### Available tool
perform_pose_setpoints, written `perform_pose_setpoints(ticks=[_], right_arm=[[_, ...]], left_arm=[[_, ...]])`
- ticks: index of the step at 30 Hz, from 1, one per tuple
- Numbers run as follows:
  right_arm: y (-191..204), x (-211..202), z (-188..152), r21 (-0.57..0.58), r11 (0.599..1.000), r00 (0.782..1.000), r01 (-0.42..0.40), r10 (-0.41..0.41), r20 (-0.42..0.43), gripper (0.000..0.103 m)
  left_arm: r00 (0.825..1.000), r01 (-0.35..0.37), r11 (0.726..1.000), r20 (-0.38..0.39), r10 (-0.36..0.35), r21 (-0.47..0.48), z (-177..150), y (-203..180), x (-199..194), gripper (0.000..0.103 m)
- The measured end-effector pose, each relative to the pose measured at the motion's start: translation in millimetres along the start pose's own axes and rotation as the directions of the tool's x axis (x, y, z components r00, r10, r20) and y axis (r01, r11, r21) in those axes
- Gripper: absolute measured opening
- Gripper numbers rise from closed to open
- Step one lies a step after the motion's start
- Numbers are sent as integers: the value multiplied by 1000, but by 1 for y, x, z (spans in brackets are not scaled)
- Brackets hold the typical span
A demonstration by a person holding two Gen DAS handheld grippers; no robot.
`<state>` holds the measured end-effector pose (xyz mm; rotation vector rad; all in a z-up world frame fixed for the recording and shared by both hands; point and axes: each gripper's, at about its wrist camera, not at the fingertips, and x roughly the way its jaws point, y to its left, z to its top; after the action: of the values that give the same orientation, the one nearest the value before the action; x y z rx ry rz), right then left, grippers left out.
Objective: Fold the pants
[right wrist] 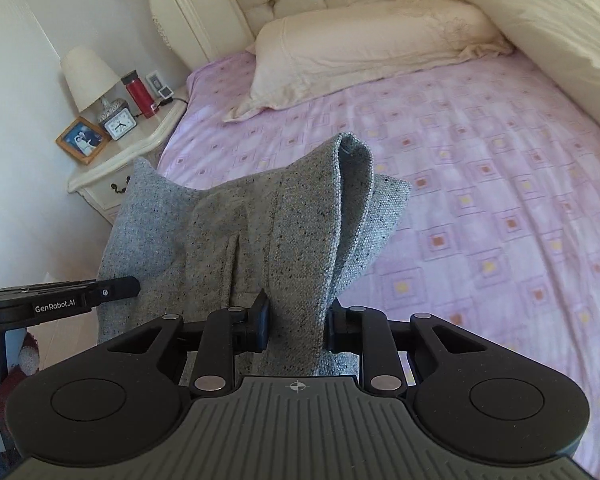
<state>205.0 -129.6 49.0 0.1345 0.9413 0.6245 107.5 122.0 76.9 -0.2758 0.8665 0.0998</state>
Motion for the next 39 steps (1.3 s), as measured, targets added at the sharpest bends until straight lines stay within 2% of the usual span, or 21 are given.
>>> perform_pose_setpoints(ticks=[3, 5, 6, 7, 8, 16, 18, 20, 22, 25, 27, 30, 33, 39], right_arm=[[-4, 31, 0, -15, 999, 999, 31, -32, -25, 26], [-11, 54, -4, -19, 995, 994, 98, -99, -54, 29], [-15, 65, -6, -12, 992, 989, 128, -128, -73, 33], [-19, 74, -8, 0, 991, 988, 137, -136, -77, 37], [-22, 77, -11, 13, 991, 989, 131, -130, -69, 38], [-32, 72, -21, 56, 993, 994, 102, -99, -45, 43], [-36, 72, -20, 66, 993, 994, 99, -96, -42, 43], [-34, 72, -19, 65, 991, 993, 114, -112, -40, 43], [-28, 66, -18, 47, 990, 990, 136, -134, -32, 44], [-17, 51, -20, -7, 981, 981, 192, -192, 26, 43], [-12, 36, -23, -17, 977, 975, 214, -213, 68, 42], [-5, 10, -30, -3, 979, 972, 203, -201, 124, 42], [7, -13, -39, -25, 981, 969, 190, -184, 165, 42], [29, -41, -55, -40, 987, 974, 157, -148, 171, 42]], left_arm=[[998, -40, 999, -45, 39, -26, -1, 16, 26, 20], [994, -78, 995, -81, 73, -57, -7, 27, 44, 23], [989, -110, 992, -102, 103, -64, -10, 31, 54, 29], [984, -140, 988, -117, 132, -64, -13, 34, 62, 42], [983, -145, 987, -125, 136, -66, -16, 36, 69, 48], [978, -191, 981, -86, 189, -21, -27, 30, 71, 58], [977, -202, 979, -83, 198, -30, -28, 32, 71, 62], [973, -222, 974, -80, 218, -43, -26, 36, 72, 73], [975, -214, 974, -76, 208, -72, -27, 41, 71, 73], [978, -202, 972, -69, 194, -124, -26, 46, 61, 71], [974, -224, 967, -56, 218, -124, -24, 44, 50, 68], [965, -260, 957, -10, 261, -126, -25, 38, 30, 65], [964, -262, 957, 14, 266, -122, -29, 30, 10, 65], [965, -253, 964, 52, 258, -82, -45, 3, -23, 65]])
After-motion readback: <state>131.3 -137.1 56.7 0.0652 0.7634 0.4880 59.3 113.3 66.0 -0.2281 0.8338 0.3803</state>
